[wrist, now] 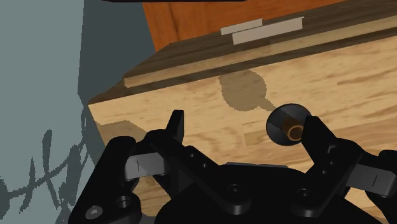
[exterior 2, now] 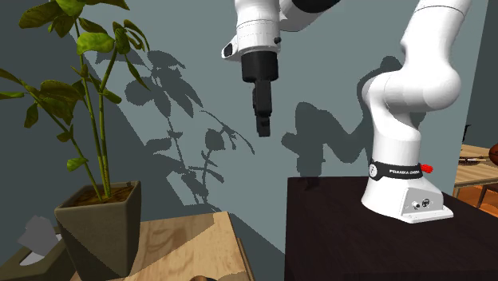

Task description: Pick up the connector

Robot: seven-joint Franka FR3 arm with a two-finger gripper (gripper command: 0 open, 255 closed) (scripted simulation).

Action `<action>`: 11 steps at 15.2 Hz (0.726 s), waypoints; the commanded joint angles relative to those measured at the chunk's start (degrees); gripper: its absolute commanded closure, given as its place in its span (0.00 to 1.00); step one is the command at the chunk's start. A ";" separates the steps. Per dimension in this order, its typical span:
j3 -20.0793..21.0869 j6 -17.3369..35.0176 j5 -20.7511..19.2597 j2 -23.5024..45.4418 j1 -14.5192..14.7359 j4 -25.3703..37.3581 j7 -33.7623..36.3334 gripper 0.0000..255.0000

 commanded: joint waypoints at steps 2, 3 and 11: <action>2.21 5.58 -0.49 6.10 0.48 1.15 2.80 0.00; 2.91 7.33 -0.87 8.27 0.61 1.71 3.82 0.00; 6.31 18.88 -8.41 26.71 2.19 9.19 14.23 0.00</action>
